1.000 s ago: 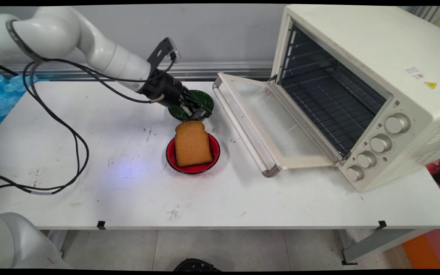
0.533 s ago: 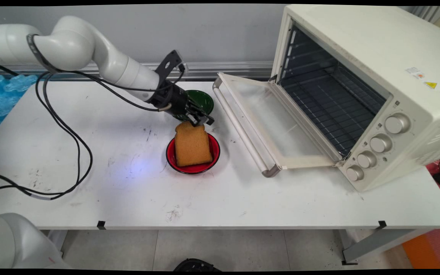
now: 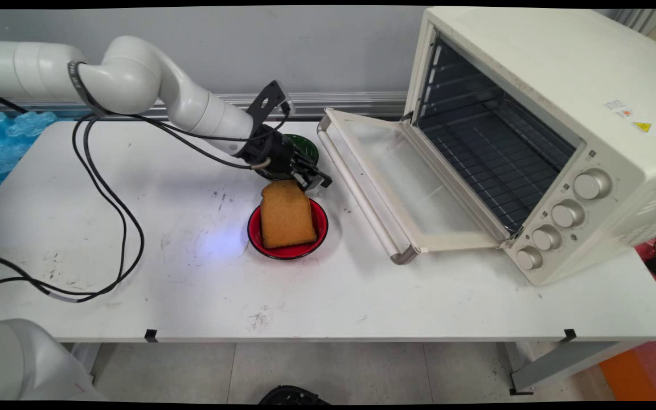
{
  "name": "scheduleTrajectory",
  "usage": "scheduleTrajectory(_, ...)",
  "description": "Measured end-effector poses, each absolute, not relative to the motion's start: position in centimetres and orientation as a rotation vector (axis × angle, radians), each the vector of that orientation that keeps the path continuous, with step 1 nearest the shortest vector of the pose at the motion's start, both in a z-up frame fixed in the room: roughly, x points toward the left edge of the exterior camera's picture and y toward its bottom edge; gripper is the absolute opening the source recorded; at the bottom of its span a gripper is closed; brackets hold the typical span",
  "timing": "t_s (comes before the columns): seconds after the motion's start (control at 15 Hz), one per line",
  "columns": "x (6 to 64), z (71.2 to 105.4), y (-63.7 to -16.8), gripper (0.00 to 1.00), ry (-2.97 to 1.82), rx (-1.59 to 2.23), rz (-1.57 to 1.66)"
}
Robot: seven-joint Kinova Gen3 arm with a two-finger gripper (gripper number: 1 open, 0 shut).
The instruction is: Close the oven
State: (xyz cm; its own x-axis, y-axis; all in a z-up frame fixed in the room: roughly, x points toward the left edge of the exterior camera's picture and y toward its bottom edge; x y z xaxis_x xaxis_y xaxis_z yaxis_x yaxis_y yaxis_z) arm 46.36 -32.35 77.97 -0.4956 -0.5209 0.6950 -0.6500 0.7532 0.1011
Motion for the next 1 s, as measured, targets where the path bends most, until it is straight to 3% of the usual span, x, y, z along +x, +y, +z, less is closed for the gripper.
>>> scheduleTrajectory(1.0,44.2,79.8,-33.5,0.0,-2.138,0.734,0.272)
